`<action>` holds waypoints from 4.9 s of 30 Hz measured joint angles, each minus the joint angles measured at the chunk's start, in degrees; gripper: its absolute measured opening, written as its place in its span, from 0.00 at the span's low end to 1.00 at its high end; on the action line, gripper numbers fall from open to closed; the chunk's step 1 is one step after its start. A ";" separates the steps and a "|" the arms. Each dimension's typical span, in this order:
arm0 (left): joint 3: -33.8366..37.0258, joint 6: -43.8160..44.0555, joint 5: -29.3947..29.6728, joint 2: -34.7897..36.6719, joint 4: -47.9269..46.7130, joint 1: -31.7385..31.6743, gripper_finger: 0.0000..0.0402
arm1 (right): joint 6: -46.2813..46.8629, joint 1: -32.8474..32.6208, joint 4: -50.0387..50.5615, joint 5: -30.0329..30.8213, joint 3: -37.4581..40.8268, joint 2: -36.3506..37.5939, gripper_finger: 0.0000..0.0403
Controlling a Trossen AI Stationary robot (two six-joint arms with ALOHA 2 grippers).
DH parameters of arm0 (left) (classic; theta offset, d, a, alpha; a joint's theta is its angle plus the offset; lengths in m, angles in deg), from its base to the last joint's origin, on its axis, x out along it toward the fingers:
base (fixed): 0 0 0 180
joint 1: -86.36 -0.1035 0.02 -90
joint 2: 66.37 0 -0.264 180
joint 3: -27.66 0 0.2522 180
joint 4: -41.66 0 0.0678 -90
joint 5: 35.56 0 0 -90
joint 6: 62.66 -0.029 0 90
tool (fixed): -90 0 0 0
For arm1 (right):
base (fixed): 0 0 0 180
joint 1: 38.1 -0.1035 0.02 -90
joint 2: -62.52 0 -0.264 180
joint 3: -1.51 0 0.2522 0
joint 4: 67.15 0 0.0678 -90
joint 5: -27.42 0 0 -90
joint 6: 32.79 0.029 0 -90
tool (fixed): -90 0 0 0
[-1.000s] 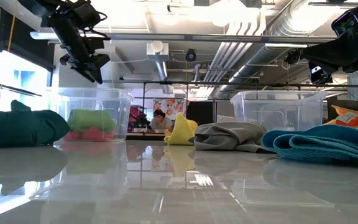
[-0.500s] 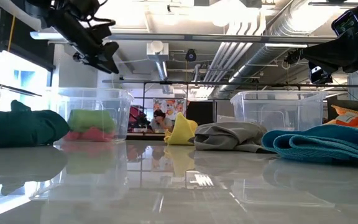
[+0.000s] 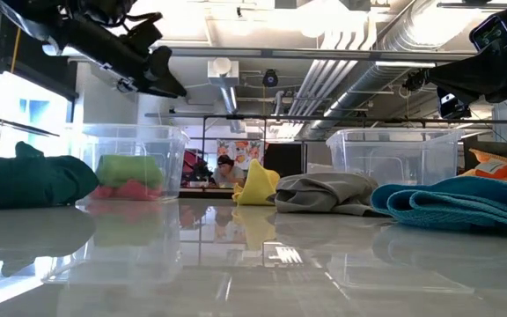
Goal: Sort towels by color in basket
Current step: Put the gray microfiber cloth into the right transparent bin
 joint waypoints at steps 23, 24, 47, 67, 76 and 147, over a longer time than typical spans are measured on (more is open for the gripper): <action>4.43 -0.02 -1.44 -0.03 11.21 16.62 0.41 | 1.73 0.00 -4.85 1.42 0.02 0.07 0.00; 4.43 -0.02 -1.44 -0.02 11.20 17.21 0.41 | 3.07 0.00 -5.94 1.44 0.02 0.07 0.00; 4.45 0.63 -0.97 -0.04 11.17 24.52 0.41 | 6.68 -0.07 -12.56 6.56 0.02 -0.04 0.15; 4.47 1.07 -0.91 -0.07 11.02 24.52 0.41 | 1.69 -0.07 -22.91 8.63 -0.58 -17.11 0.61; 4.47 1.07 -0.92 -0.07 11.04 24.52 0.41 | 7.03 -0.17 6.70 13.63 -17.74 -27.76 0.62; 4.49 4.55 -0.94 -6.10 11.31 28.30 0.41 | 5.06 -3.60 40.66 5.88 -54.84 -79.39 0.61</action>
